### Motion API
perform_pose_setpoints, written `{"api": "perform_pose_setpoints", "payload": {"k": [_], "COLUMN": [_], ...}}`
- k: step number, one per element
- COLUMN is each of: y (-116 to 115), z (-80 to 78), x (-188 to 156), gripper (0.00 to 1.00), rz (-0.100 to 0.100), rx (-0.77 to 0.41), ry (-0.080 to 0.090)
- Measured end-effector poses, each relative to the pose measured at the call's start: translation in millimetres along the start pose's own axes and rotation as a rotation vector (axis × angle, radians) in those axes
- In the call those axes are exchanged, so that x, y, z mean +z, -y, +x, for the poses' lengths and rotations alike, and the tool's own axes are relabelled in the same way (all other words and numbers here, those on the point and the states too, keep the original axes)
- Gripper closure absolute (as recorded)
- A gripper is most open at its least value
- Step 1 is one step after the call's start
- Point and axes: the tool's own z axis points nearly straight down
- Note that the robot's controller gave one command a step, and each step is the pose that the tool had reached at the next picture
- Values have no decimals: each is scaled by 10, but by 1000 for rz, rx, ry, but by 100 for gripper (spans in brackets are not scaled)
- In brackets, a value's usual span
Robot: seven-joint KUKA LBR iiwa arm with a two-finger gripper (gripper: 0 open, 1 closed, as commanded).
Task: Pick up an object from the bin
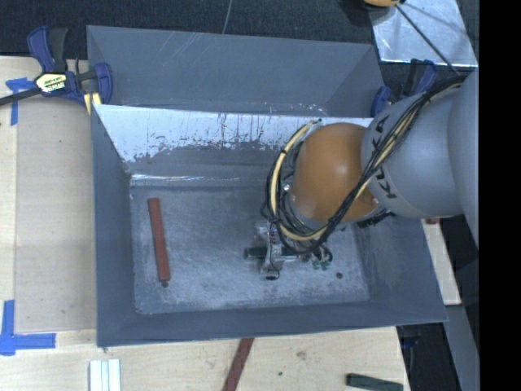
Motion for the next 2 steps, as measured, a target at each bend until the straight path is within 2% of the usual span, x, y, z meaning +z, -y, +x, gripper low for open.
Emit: {"api": "perform_pose_setpoints", "payload": {"k": [1,2], "y": [0,1], "z": [26,7], "x": [-193,-430], "gripper": [100,100], "rz": [0,1], "rx": [0,0], "ry": [-10,-4]}}
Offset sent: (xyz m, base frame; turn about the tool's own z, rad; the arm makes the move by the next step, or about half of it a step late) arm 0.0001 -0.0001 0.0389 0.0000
